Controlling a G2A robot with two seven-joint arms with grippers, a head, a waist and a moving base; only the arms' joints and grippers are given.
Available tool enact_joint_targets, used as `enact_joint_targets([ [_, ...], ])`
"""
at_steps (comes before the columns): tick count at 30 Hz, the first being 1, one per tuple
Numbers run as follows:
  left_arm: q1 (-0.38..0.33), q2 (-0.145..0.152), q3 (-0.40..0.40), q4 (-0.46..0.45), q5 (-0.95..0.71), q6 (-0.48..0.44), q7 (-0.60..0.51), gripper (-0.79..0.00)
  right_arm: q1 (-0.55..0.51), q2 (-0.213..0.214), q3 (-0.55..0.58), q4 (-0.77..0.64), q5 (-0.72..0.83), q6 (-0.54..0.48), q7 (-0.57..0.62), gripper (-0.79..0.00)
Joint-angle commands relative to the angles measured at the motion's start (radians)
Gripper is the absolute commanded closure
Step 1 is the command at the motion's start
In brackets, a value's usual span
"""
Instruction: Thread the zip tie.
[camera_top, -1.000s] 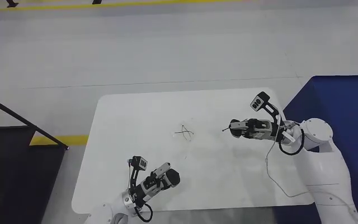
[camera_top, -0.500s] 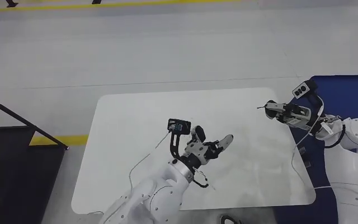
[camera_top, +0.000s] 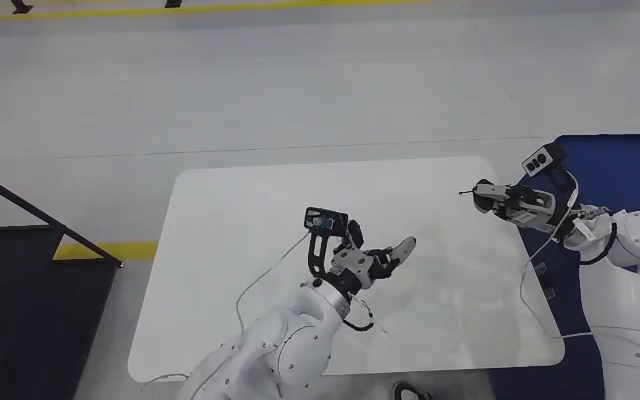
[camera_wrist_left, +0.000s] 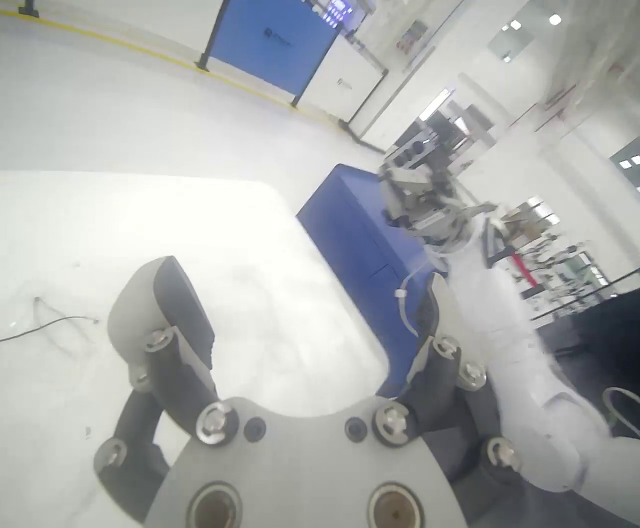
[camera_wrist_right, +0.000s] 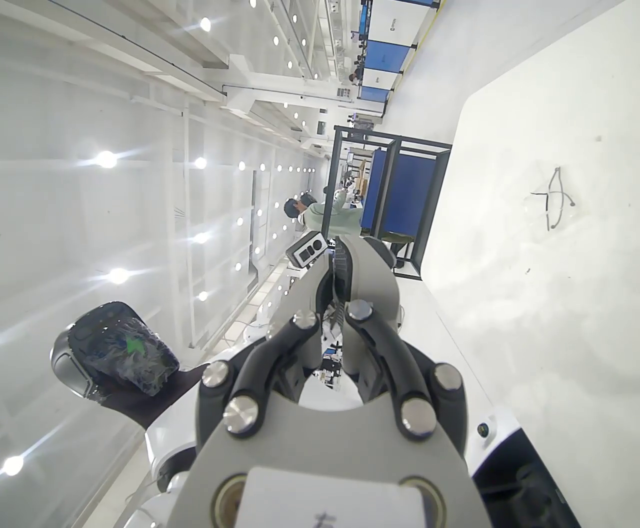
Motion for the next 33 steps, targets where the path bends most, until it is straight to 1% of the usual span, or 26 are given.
enact_joint_targets([
  [1,-0.136,-0.03,-0.007,0.069,-0.051,0.091,-0.152,-0.785,0.0,0.0,0.0,0.0,0.0,0.0,0.0,0.0],
  [2,-0.213,-0.045,-0.012,0.118,-0.063,0.158,-0.205,-0.785,0.0,0.0,0.0,0.0,0.0,0.0,0.0,0.0],
  [5,-0.424,-0.098,-0.022,0.275,-0.227,0.277,-0.398,-0.785,0.0,0.0,0.0,0.0,0.0,0.0,0.0,0.0],
  [7,-0.536,-0.126,-0.015,0.403,-0.332,0.304,-0.522,-0.785,0.0,0.0,0.0,0.0,0.0,0.0,0.0,0.0],
  [9,-0.632,-0.151,0.015,0.546,-0.389,0.391,-0.645,-0.785,0.0,0.0,0.0,0.0,0.0,0.0,0.0,0.0],
  [20,-0.632,-0.151,0.015,0.546,-0.389,0.391,-0.645,-0.785,0.0,0.0,0.0,0.0,0.0,0.0,0.0,0.0],
  [21,-0.619,-0.151,0.023,0.567,-0.395,0.391,-0.657,-0.785,0.0,0.0,0.0,0.0,0.0,0.0,0.0,0.0],
  [22,-0.617,-0.153,0.032,0.599,-0.416,0.394,-0.701,-0.785,0.0,0.0,0.0,0.0,0.0,0.0,0.0,0.0],
  [23,-0.637,-0.161,0.03,0.675,-0.483,0.374,-0.739,-0.785,0.0,0.0,0.0,0.0,0.0,0.0,0.0,0.0],
  [25,-0.669,-0.181,0.024,0.766,-0.574,0.362,-0.752,-0.785,0.0,0.0,0.0,0.0,0.0,0.0,0.0,0.0],
  [26,-0.689,-0.192,0.04,0.817,-0.592,0.364,-0.75,-0.785,0.0,0.0,0.0,0.0,0.0,0.0,0.0,0.0],
  [29,-0.747,-0.236,0.119,0.944,-0.621,0.416,-0.697,-0.785,0.0,0.0,0.0,0.0,0.0,0.0,0.0,0.0],
  [30,-0.761,-0.251,0.138,0.974,-0.654,0.411,-0.702,-0.665,0.0,0.0,0.0,0.0,0.0,0.0,0.0,0.0],
  [31,-0.778,-0.264,0.158,1.002,-0.671,0.405,-0.708,-0.483,0.0,0.0,0.0,0.0,0.0,0.0,0.0,0.0],
  [32,-0.793,-0.276,0.176,1.032,-0.674,0.412,-0.701,-0.366,0.0,0.0,0.0,0.0,0.0,0.0,0.0,0.0],
  [33,-0.804,-0.288,0.19,1.058,-0.68,0.426,-0.688,-0.32,0.0,0.0,0.0,0.0,0.0,0.0,0.0,0.0],
])
